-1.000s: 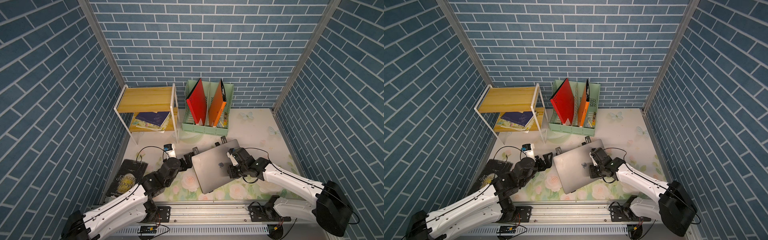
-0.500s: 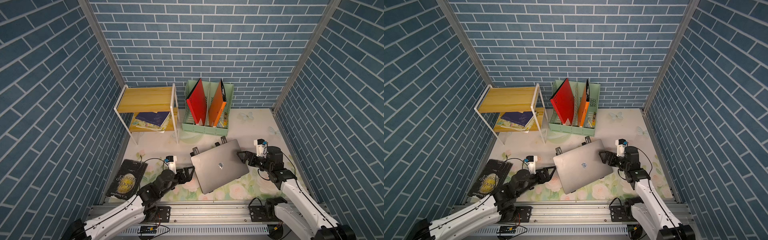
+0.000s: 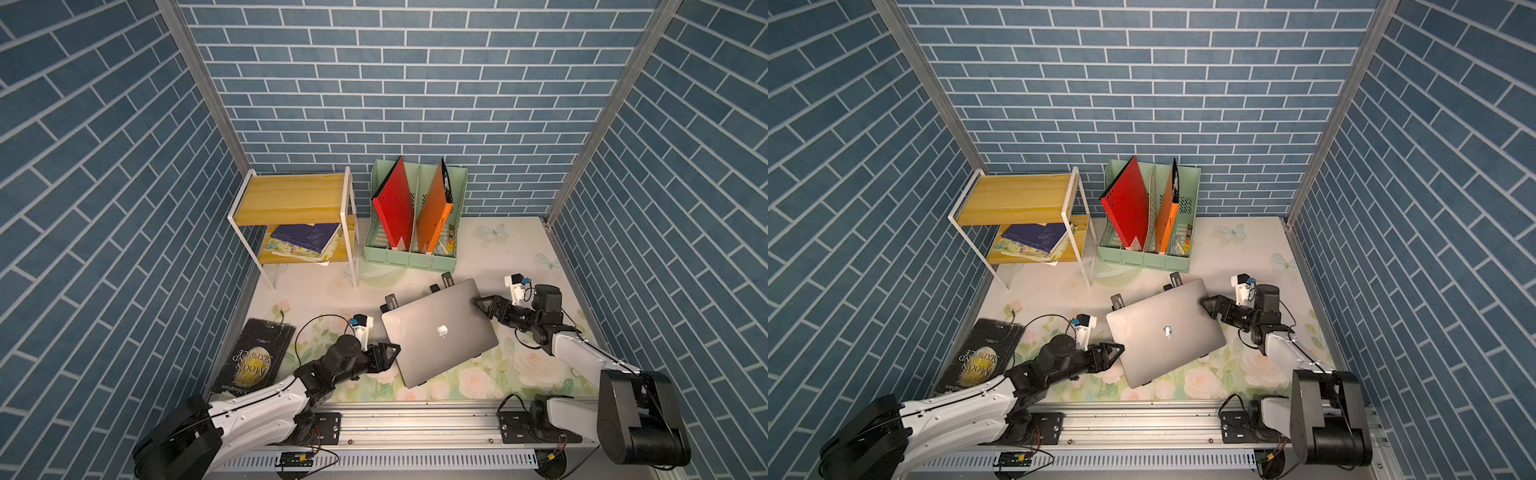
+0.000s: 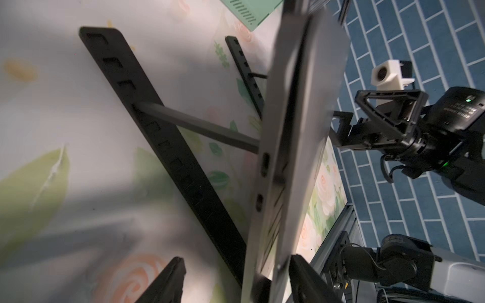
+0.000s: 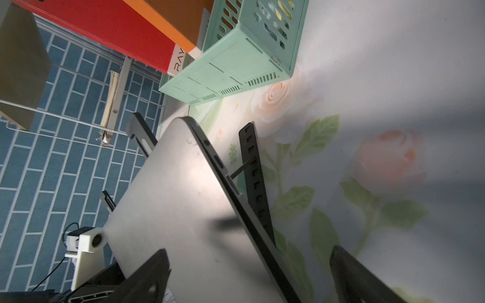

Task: Close the laptop lid and set it aside
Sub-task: Pick up the laptop from the computer stand.

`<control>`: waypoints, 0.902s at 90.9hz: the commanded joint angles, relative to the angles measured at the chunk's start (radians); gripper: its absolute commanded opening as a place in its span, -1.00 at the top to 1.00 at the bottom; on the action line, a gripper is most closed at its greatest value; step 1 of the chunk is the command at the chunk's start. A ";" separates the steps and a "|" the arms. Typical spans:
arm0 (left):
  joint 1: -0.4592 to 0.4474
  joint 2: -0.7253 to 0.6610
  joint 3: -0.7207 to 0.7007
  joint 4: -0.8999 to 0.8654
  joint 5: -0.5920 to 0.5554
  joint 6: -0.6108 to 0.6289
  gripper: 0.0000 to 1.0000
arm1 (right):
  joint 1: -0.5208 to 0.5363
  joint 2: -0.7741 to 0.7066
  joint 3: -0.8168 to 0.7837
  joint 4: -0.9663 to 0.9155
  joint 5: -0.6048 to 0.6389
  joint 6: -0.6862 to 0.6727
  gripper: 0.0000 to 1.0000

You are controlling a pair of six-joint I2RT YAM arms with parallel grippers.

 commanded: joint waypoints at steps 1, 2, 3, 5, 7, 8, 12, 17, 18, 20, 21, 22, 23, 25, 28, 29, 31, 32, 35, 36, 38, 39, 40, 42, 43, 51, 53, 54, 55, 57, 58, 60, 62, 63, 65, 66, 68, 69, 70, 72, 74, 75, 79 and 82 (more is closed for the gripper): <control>0.004 0.054 0.033 0.068 0.058 0.035 -0.29 | 0.002 0.039 -0.021 0.047 -0.058 -0.025 -0.78; 0.004 0.059 0.034 0.071 0.061 0.036 -0.27 | 0.003 0.043 -0.021 0.048 -0.059 -0.025 -0.77; 0.004 0.065 0.035 0.076 0.065 0.037 -0.26 | 0.003 0.045 -0.021 0.048 -0.061 -0.024 -0.76; 0.004 0.074 0.038 0.089 0.070 0.036 -0.25 | 0.005 0.051 -0.022 0.049 -0.062 -0.024 -0.74; 0.003 0.082 0.040 0.098 0.076 0.037 -0.23 | 0.005 0.056 -0.024 0.049 -0.062 -0.024 -0.72; 0.004 0.087 0.041 0.102 0.078 0.038 -0.23 | 0.005 0.058 -0.024 0.049 -0.062 -0.023 -0.71; 0.004 0.104 0.049 0.111 0.089 0.039 -0.21 | 0.009 0.067 -0.025 0.049 -0.064 -0.023 -0.65; 0.004 0.119 0.059 0.107 0.104 0.038 -0.15 | 0.014 0.077 -0.026 0.049 -0.070 -0.021 -0.57; 0.004 0.121 0.062 0.104 0.107 0.039 -0.14 | 0.016 0.079 -0.026 0.049 -0.071 -0.020 -0.56; 0.004 0.124 0.065 0.099 0.112 0.040 -0.13 | 0.018 0.081 -0.026 0.049 -0.073 -0.020 -0.53; 0.004 0.125 0.066 0.096 0.116 0.041 -0.10 | 0.020 0.082 -0.027 0.049 -0.074 -0.020 -0.52; 0.004 0.127 0.068 0.094 0.121 0.041 -0.08 | 0.022 0.083 -0.027 0.049 -0.076 -0.020 -0.51; 0.004 0.127 0.070 0.092 0.124 0.041 -0.07 | 0.024 0.084 -0.028 0.049 -0.076 -0.019 -0.50; 0.004 0.127 0.073 0.084 0.126 0.041 -0.06 | 0.028 0.085 -0.027 0.050 -0.079 -0.017 -0.48; 0.004 0.124 0.077 0.071 0.131 0.040 -0.05 | 0.036 0.086 -0.028 0.050 -0.082 -0.015 -0.43; 0.004 0.122 0.078 0.067 0.131 0.040 -0.05 | 0.039 0.086 -0.028 0.049 -0.082 -0.014 -0.42; 0.003 0.117 0.080 0.055 0.132 0.039 -0.04 | 0.042 0.087 -0.029 0.049 -0.083 -0.015 -0.41; 0.004 0.115 0.081 0.050 0.132 0.038 -0.04 | 0.045 0.087 -0.029 0.048 -0.084 -0.015 -0.39; 0.003 0.104 0.085 0.032 0.128 0.039 -0.03 | 0.053 0.088 -0.030 0.047 -0.089 -0.014 -0.35; 0.004 0.099 0.087 0.027 0.128 0.039 0.00 | 0.057 0.089 -0.029 0.046 -0.090 -0.014 -0.34; 0.004 0.087 0.089 0.016 0.125 0.040 0.04 | 0.063 0.089 -0.028 0.044 -0.091 -0.013 -0.32; 0.003 0.082 0.092 0.007 0.123 0.042 0.04 | 0.066 0.089 -0.027 0.042 -0.091 -0.013 -0.31; 0.003 0.076 0.094 0.000 0.121 0.043 0.05 | 0.070 0.089 -0.026 0.040 -0.091 -0.013 -0.30; 0.004 0.066 0.097 -0.010 0.116 0.043 0.06 | 0.077 0.089 -0.026 0.034 -0.092 -0.012 -0.27; 0.004 0.059 0.099 -0.016 0.114 0.043 0.06 | 0.079 0.088 -0.026 0.033 -0.092 -0.013 -0.26; 0.004 0.018 0.117 -0.049 0.104 0.044 0.14 | 0.097 0.081 -0.026 0.018 -0.093 -0.014 -0.22; 0.004 0.010 0.123 -0.058 0.101 0.045 0.15 | 0.099 0.079 -0.026 0.017 -0.091 -0.014 -0.22; 0.004 0.006 0.125 -0.064 0.100 0.045 0.16 | 0.100 0.078 -0.026 0.015 -0.091 -0.014 -0.22; 0.004 0.002 0.129 -0.068 0.101 0.045 0.16 | 0.101 0.077 -0.026 0.013 -0.091 -0.014 -0.22; 0.004 -0.004 0.135 -0.080 0.101 0.047 0.16 | 0.103 0.075 -0.026 0.011 -0.091 -0.013 -0.21; 0.004 -0.006 0.139 -0.086 0.101 0.048 0.16 | 0.104 0.073 -0.026 0.009 -0.090 -0.012 -0.22; 0.004 -0.009 0.147 -0.098 0.100 0.051 0.16 | 0.105 0.073 -0.026 0.008 -0.090 -0.013 -0.22; 0.004 -0.014 0.155 -0.109 0.101 0.054 0.16 | 0.106 0.072 -0.024 0.006 -0.088 -0.013 -0.21; 0.004 -0.015 0.159 -0.113 0.102 0.056 0.17 | 0.106 0.072 -0.025 0.005 -0.087 -0.013 -0.21; 0.004 -0.016 0.169 -0.124 0.105 0.058 0.17 | 0.106 0.073 -0.023 0.002 -0.088 -0.012 -0.21; 0.004 -0.017 0.173 -0.129 0.107 0.060 0.17 | 0.106 0.074 -0.023 0.001 -0.088 -0.013 -0.21; 0.003 -0.016 0.182 -0.134 0.110 0.065 0.16 | 0.106 0.077 -0.022 -0.001 -0.088 -0.013 -0.21; 0.004 -0.016 0.185 -0.135 0.111 0.066 0.17 | 0.107 0.078 -0.021 -0.001 -0.088 -0.013 -0.21; 0.004 -0.017 0.189 -0.137 0.115 0.067 0.17 | 0.107 0.079 -0.021 -0.001 -0.088 -0.013 -0.21; 0.004 -0.016 0.198 -0.136 0.121 0.070 0.17 | 0.108 0.080 -0.020 -0.002 -0.089 -0.013 -0.20; 0.004 -0.015 0.206 -0.136 0.129 0.071 0.17 | 0.108 0.082 -0.020 -0.003 -0.089 -0.013 -0.20; 0.004 -0.015 0.210 -0.135 0.133 0.071 0.17 | 0.110 0.082 -0.020 -0.003 -0.089 -0.013 -0.20; 0.004 -0.011 0.228 -0.122 0.151 0.075 0.17 | 0.112 0.085 -0.017 -0.005 -0.091 -0.016 -0.20; 0.004 -0.010 0.237 -0.108 0.164 0.073 0.17 | 0.113 0.088 -0.016 -0.006 -0.091 -0.018 -0.20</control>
